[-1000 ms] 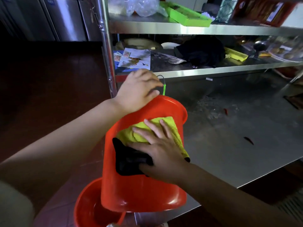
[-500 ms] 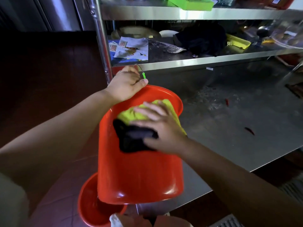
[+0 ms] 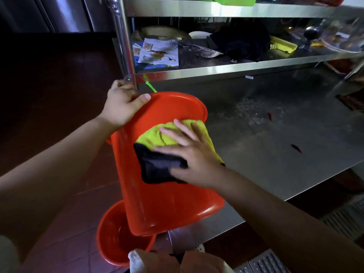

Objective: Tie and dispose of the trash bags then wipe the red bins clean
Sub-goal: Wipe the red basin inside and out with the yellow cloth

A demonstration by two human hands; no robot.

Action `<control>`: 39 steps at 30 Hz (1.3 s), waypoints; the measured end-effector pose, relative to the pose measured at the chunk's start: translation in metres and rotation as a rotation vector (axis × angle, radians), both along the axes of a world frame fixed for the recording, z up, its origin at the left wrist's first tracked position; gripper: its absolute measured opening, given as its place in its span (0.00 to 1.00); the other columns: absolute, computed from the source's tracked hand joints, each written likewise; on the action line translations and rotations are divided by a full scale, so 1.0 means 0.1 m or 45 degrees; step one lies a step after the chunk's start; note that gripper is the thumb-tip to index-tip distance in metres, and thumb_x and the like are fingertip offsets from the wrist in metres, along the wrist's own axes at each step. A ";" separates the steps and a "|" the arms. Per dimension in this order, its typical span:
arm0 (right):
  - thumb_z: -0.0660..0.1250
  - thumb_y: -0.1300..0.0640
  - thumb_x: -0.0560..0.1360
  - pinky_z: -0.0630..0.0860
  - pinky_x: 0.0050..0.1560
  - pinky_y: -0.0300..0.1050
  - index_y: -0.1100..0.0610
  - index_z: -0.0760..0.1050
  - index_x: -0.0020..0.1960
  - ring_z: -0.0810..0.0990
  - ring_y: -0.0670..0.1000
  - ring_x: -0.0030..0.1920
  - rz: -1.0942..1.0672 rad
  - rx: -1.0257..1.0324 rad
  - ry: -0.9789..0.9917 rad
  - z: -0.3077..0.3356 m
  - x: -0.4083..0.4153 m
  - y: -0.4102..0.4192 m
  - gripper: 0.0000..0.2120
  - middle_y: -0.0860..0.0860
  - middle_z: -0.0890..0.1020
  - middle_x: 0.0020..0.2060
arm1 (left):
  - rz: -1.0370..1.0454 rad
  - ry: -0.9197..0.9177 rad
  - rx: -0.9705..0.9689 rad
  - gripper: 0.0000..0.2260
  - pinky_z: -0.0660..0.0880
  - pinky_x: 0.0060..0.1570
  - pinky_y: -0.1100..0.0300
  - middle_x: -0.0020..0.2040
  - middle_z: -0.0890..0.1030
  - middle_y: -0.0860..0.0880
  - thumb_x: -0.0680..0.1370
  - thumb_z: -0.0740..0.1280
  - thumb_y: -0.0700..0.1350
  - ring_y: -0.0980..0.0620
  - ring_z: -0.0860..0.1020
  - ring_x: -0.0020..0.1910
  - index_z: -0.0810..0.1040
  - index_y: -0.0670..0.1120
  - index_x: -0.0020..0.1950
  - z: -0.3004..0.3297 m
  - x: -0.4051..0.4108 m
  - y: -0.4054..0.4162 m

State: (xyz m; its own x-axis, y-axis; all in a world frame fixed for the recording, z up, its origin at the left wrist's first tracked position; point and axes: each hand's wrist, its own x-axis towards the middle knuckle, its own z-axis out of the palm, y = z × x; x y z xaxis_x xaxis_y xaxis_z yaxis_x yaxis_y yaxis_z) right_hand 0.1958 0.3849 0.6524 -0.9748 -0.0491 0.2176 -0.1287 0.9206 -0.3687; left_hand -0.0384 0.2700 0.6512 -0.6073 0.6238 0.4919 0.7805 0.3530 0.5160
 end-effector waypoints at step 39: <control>0.62 0.49 0.69 0.50 0.74 0.55 0.37 0.70 0.67 0.50 0.50 0.76 0.279 -0.090 -0.113 -0.06 0.64 -0.54 0.26 0.43 0.60 0.75 | 0.814 -0.879 0.226 0.26 0.76 0.45 0.52 0.36 0.81 0.51 0.63 0.63 0.73 0.50 0.79 0.38 0.80 0.50 0.36 -0.18 1.44 -1.61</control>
State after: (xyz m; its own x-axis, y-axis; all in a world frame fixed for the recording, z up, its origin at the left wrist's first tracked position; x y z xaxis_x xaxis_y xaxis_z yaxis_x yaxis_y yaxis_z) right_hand 0.2597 0.3304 0.6468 -0.9580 -0.2492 0.1418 -0.2866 0.8457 -0.4502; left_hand 0.1051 0.1091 0.6329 -0.9986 0.0242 -0.0469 -0.0296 0.4792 0.8772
